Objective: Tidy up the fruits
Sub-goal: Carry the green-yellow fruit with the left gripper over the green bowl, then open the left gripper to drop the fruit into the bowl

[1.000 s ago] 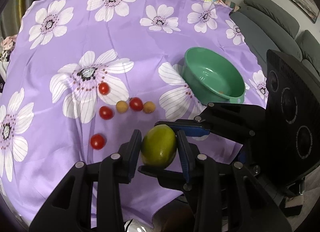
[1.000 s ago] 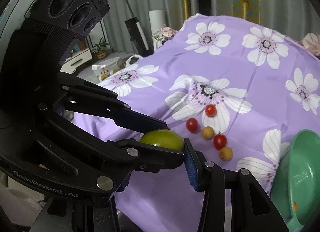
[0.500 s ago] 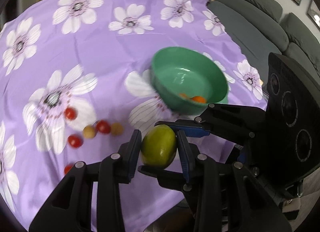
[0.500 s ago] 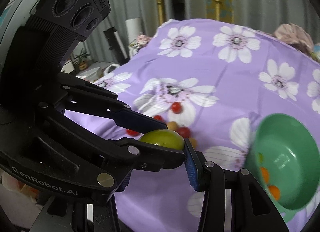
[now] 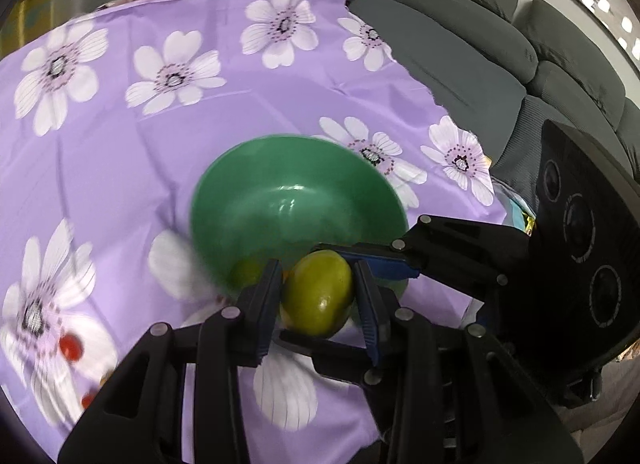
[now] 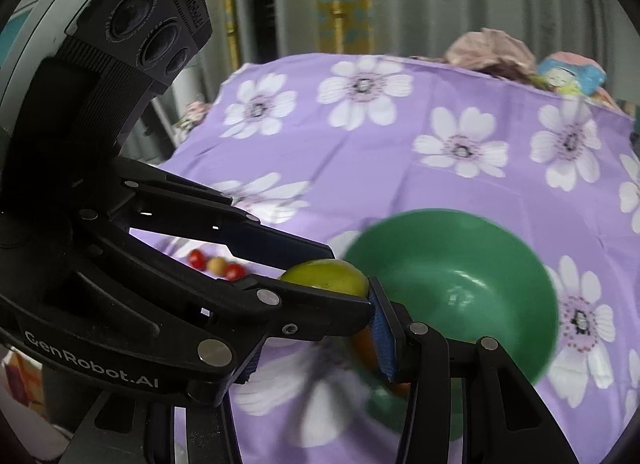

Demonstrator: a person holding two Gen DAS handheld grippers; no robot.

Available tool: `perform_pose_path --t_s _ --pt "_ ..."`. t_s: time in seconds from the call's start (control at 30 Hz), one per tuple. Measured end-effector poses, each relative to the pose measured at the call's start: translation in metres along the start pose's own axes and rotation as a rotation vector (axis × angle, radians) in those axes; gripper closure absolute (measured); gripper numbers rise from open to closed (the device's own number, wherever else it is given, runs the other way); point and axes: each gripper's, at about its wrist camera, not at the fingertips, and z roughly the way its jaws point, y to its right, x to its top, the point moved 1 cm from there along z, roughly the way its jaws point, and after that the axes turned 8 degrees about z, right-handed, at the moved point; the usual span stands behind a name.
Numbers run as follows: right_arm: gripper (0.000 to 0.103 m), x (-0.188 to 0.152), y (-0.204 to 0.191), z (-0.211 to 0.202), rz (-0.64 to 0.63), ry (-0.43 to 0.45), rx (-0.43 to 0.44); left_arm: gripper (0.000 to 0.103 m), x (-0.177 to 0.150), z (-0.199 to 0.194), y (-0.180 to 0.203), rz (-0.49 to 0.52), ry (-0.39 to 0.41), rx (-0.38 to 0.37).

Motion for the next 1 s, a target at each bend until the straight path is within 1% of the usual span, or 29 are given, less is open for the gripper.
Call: perform_pose_path --t_s 0.07,0.17,0.4,0.53,0.63,0.73,0.8,0.93,1.0 --pt "0.055 0.002 0.009 0.002 0.013 0.003 -0.014 0.067 0.007 0.009 -0.002 0.005 -0.002 -0.011" --pt "0.055 0.003 0.023 0.012 0.032 -0.007 -0.033 0.067 0.012 0.025 -0.008 -0.013 -0.015 -0.030" --pt "0.055 -0.002 0.045 0.033 0.073 -0.056 -0.035 0.066 0.011 0.051 -0.016 -0.043 -0.050 -0.054" --pt "0.055 -0.005 0.051 0.036 0.096 -0.073 -0.028 0.064 0.008 0.059 -0.019 -0.052 -0.068 -0.059" --pt "0.055 -0.008 0.053 0.037 0.118 -0.086 -0.030 0.064 0.006 0.061 -0.021 -0.063 -0.082 -0.029" --pt "0.055 -0.010 0.054 0.036 0.118 -0.098 -0.046 0.060 0.006 0.055 -0.025 -0.073 -0.068 -0.010" --pt "0.055 -0.011 0.055 0.033 0.128 -0.098 -0.048 0.051 0.006 0.047 -0.028 -0.085 -0.052 0.004" --pt "0.055 -0.014 0.064 0.015 0.178 -0.067 -0.068 0.045 0.001 0.023 -0.035 -0.100 -0.014 0.052" --pt "0.055 -0.016 0.072 0.003 0.212 -0.046 -0.081 0.042 -0.008 0.007 -0.041 -0.115 0.002 0.099"
